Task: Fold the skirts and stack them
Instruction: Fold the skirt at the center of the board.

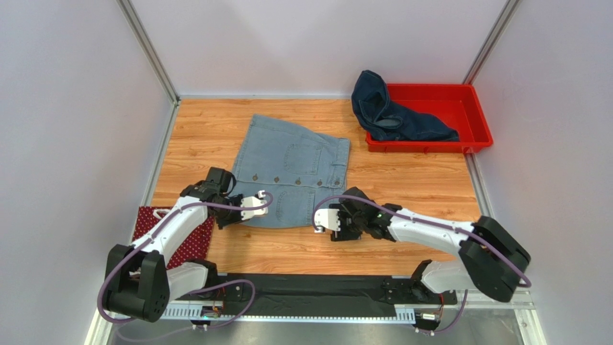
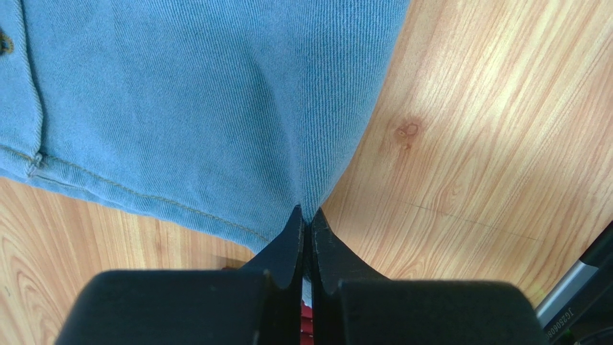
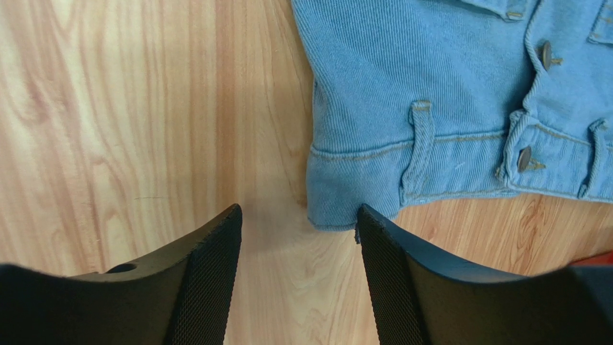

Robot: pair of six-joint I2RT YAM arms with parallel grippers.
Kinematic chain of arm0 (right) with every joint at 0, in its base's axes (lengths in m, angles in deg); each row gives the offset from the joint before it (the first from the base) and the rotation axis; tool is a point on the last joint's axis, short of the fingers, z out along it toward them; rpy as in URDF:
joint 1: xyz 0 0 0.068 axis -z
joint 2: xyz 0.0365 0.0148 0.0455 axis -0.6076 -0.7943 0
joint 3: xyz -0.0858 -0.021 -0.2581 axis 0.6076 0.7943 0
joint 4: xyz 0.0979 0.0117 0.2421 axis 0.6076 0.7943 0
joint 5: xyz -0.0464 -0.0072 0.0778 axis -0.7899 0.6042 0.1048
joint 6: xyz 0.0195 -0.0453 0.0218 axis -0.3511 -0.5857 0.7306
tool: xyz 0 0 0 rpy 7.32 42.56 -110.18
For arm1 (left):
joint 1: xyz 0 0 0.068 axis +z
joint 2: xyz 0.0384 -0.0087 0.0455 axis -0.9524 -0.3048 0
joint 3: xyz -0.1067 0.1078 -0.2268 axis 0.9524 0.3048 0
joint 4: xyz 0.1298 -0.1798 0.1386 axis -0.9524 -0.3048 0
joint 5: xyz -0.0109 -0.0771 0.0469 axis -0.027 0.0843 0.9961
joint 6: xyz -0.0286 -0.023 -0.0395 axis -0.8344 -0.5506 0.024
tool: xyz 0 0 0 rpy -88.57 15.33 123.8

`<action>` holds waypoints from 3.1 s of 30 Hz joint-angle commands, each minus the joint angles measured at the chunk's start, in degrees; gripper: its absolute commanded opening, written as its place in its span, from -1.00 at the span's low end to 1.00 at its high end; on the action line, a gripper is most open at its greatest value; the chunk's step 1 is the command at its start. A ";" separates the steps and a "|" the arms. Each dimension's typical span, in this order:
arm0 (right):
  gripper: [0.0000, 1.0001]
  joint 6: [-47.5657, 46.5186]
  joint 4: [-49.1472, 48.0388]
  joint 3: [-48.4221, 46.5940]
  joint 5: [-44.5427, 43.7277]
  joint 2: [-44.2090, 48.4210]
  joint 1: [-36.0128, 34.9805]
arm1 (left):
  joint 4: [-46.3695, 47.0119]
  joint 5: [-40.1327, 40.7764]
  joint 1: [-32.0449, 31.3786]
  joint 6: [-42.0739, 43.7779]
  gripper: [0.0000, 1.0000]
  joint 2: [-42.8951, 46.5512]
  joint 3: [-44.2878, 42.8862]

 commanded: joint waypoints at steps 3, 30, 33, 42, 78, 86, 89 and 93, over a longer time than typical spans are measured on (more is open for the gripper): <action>0.21 -5.30 -3.39 -4.41 -5.40 -7.08 -0.75 | -2.35 -1.04 0.19 -0.69 -1.00 1.70 -1.17; -1.00 12.98 48.38 -29.27 14.37 4.26 -6.93 | -38.32 7.04 4.84 -2.61 -1.00 13.23 -25.33; -1.00 17.28 41.54 -31.03 17.43 0.84 2.47 | -29.19 6.78 4.84 -5.43 -1.00 7.98 -30.86; -1.00 24.93 32.30 -34.29 13.57 -11.90 15.67 | -7.20 13.10 -1.38 -15.71 -1.00 -19.45 -49.21; 0.43 59.28 9.35 -21.74 2.51 -3.40 19.99 | 0.81 14.97 -0.96 -30.21 0.84 -38.47 -55.69; 0.51 73.19 2.59 -15.65 6.81 -9.08 17.09 | 5.81 12.24 7.21 -32.59 0.65 -37.31 -39.32; 0.50 72.84 -0.30 -15.66 4.35 -13.74 17.87 | 9.31 11.35 7.83 -30.93 0.62 -36.97 -34.33; -0.05 71.18 -1.82 -17.41 4.54 -19.02 20.95 | 10.48 9.42 7.83 -30.13 0.59 -35.56 -30.36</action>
